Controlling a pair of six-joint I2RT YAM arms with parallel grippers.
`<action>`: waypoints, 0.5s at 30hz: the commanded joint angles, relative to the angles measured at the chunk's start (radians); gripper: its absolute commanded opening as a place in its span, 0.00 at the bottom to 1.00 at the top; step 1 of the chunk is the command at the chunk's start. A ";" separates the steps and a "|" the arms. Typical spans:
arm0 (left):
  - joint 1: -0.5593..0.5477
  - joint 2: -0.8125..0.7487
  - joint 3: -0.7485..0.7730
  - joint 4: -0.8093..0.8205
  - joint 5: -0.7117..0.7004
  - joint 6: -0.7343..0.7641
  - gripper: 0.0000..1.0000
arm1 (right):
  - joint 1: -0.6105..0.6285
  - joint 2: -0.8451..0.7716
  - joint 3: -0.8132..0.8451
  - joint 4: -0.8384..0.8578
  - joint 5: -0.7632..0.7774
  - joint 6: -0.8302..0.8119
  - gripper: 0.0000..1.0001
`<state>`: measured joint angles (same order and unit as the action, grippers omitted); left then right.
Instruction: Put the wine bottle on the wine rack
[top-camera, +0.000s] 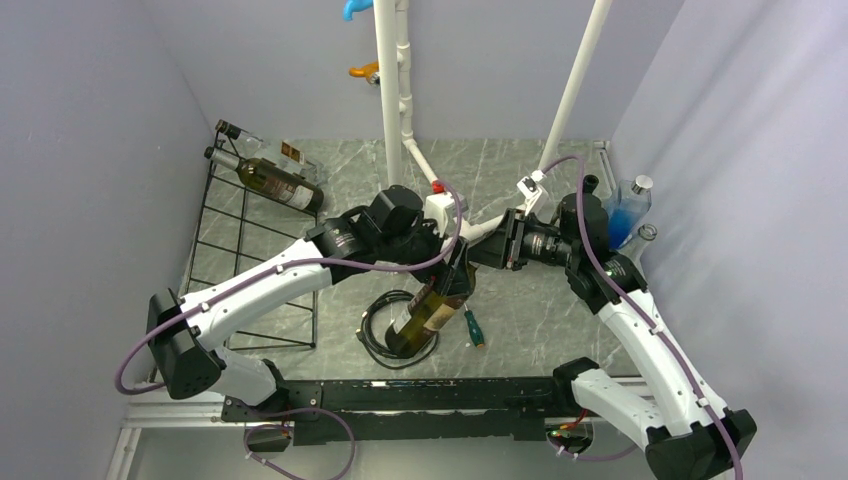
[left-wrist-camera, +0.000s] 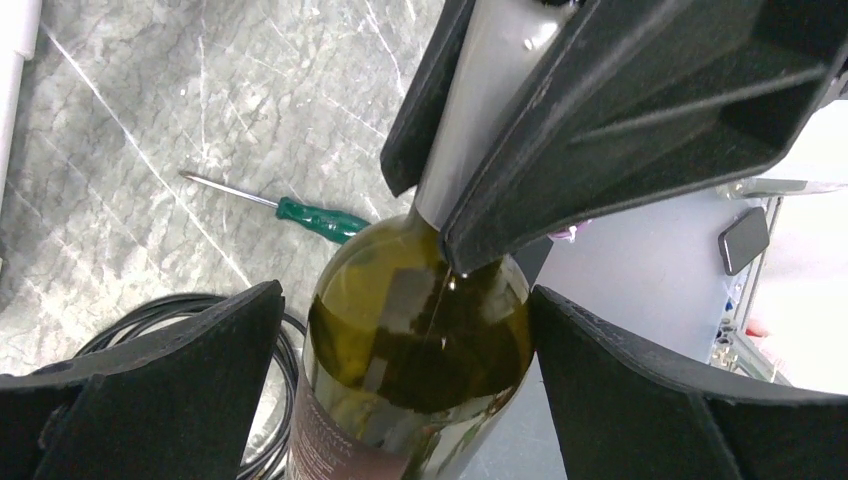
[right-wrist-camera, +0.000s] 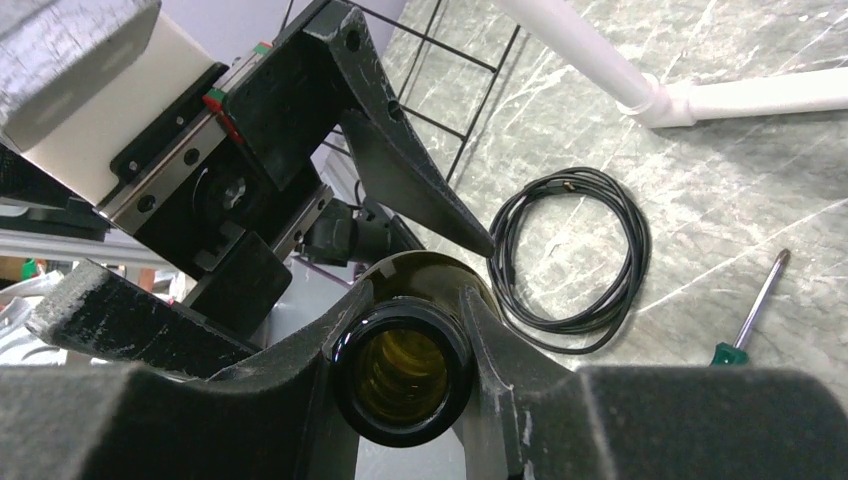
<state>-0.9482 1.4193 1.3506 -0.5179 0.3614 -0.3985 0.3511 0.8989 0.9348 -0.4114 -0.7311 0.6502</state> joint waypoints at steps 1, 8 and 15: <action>0.000 -0.005 -0.004 0.062 0.021 -0.020 0.99 | 0.012 -0.005 0.048 0.099 -0.036 0.046 0.00; 0.000 0.004 -0.008 0.051 0.019 -0.003 1.00 | 0.019 -0.006 0.048 0.118 -0.024 0.060 0.00; -0.001 0.013 -0.012 0.034 0.027 0.017 0.99 | 0.020 0.000 0.053 0.127 -0.021 0.065 0.00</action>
<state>-0.9478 1.4242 1.3453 -0.4980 0.3668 -0.4049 0.3656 0.9100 0.9348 -0.3969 -0.7231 0.6559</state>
